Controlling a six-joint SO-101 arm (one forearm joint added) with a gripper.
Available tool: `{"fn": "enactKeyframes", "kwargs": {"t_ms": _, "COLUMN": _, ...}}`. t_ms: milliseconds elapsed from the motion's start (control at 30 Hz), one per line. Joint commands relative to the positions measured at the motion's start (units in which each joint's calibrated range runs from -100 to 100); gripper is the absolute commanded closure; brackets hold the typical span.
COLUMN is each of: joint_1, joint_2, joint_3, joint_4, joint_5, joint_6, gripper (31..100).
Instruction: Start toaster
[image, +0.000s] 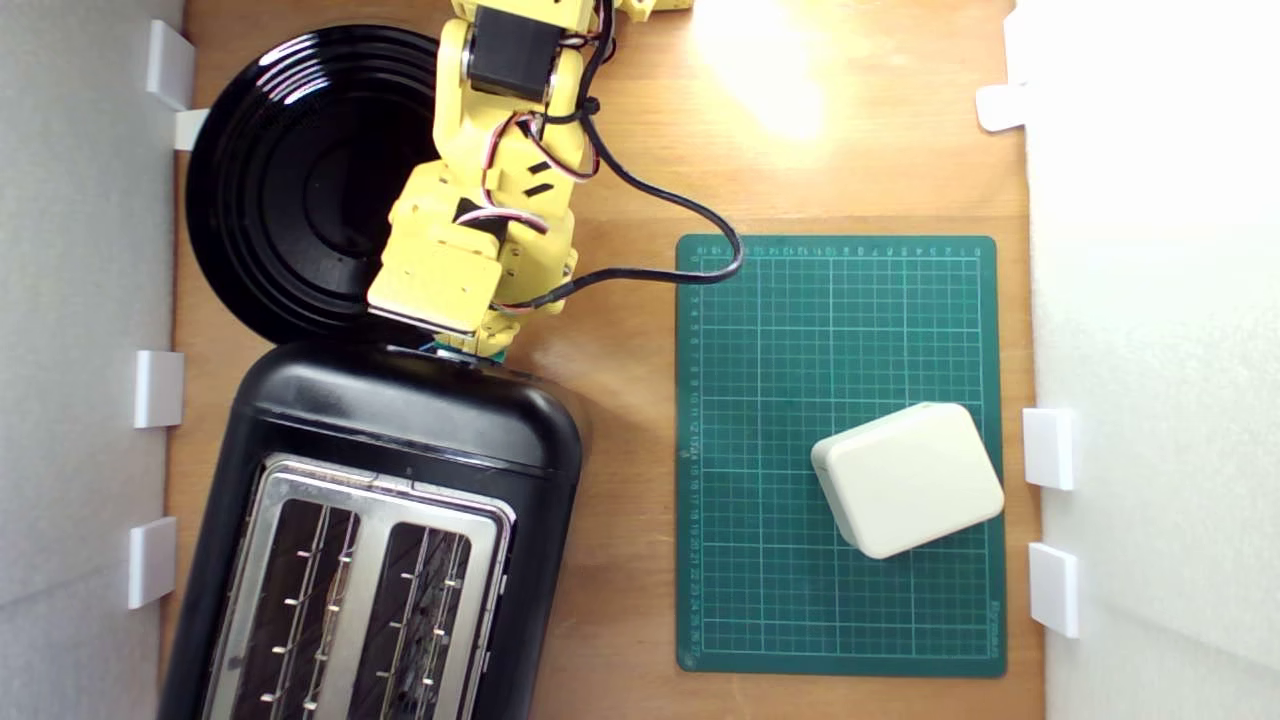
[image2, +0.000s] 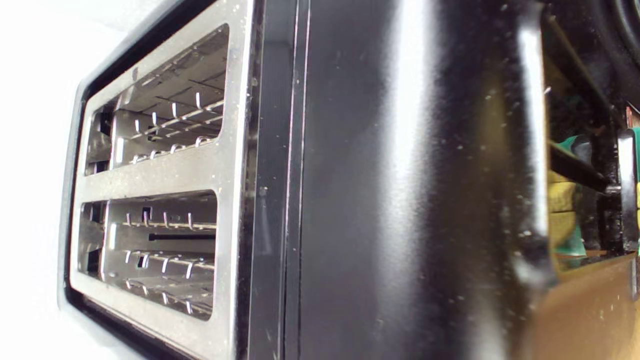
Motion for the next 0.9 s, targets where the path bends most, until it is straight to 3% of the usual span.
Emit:
{"fn": "enactKeyframes", "kwargs": {"t_ms": 0, "joint_1": 0.6, "joint_2": 4.1, "joint_3": 4.1, "joint_4": -0.2, "joint_5": -2.5, "joint_6": -0.3, "gripper": 98.9}}
{"fn": "enactKeyframes", "kwargs": {"t_ms": 367, "joint_1": 0.5, "joint_2": 6.6, "joint_3": 11.3, "joint_4": 0.6, "joint_5": -9.0, "joint_6": -0.9, "gripper": 98.9}}
{"fn": "enactKeyframes", "kwargs": {"t_ms": 867, "joint_1": 0.6, "joint_2": 11.0, "joint_3": 12.5, "joint_4": 0.7, "joint_5": -9.2, "joint_6": -0.9, "gripper": 98.9}}
